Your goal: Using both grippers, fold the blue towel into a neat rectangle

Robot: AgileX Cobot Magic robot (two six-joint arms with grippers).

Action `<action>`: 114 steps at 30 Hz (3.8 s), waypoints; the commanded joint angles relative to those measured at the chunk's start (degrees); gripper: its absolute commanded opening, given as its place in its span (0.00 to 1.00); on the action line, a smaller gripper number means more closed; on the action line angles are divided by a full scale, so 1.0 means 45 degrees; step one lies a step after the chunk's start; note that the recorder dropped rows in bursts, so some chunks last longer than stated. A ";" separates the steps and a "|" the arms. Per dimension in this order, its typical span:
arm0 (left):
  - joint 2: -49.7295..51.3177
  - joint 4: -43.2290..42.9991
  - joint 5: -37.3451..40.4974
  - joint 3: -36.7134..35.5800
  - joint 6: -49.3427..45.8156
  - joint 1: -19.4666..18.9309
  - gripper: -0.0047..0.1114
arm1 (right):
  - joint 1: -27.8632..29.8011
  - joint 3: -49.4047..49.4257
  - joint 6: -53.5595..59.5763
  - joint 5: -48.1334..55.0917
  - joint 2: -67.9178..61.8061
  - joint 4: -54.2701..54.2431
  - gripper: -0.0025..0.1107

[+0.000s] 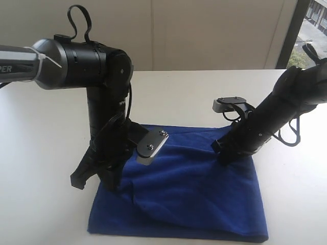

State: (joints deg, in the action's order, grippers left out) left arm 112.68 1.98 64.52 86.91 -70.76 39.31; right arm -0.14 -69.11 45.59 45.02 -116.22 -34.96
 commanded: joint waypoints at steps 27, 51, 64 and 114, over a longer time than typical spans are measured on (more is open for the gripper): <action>-0.0429 -0.1544 0.0577 -0.1385 0.2476 -0.0078 0.58 | 0.0031 -0.0008 0.0175 0.0282 -0.0129 0.0158 0.02; -0.2438 -0.0172 0.0113 -0.1395 0.5711 -0.0003 0.42 | 0.0031 -0.0008 0.0175 0.0282 -0.0129 0.0158 0.02; -0.2488 0.0803 -0.4281 -0.5060 0.5259 0.0172 0.04 | 0.0031 -0.0008 0.0175 0.0485 -0.0129 0.0158 0.02; -0.2940 -0.1546 -0.7336 -0.6733 0.2659 0.0305 0.48 | 0.0031 -0.0008 0.0151 0.0370 -0.0129 0.0198 0.02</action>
State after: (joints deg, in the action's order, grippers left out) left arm 99.36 -5.49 30.79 57.07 -58.68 40.36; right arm -0.14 -69.11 45.59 46.32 -116.30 -35.31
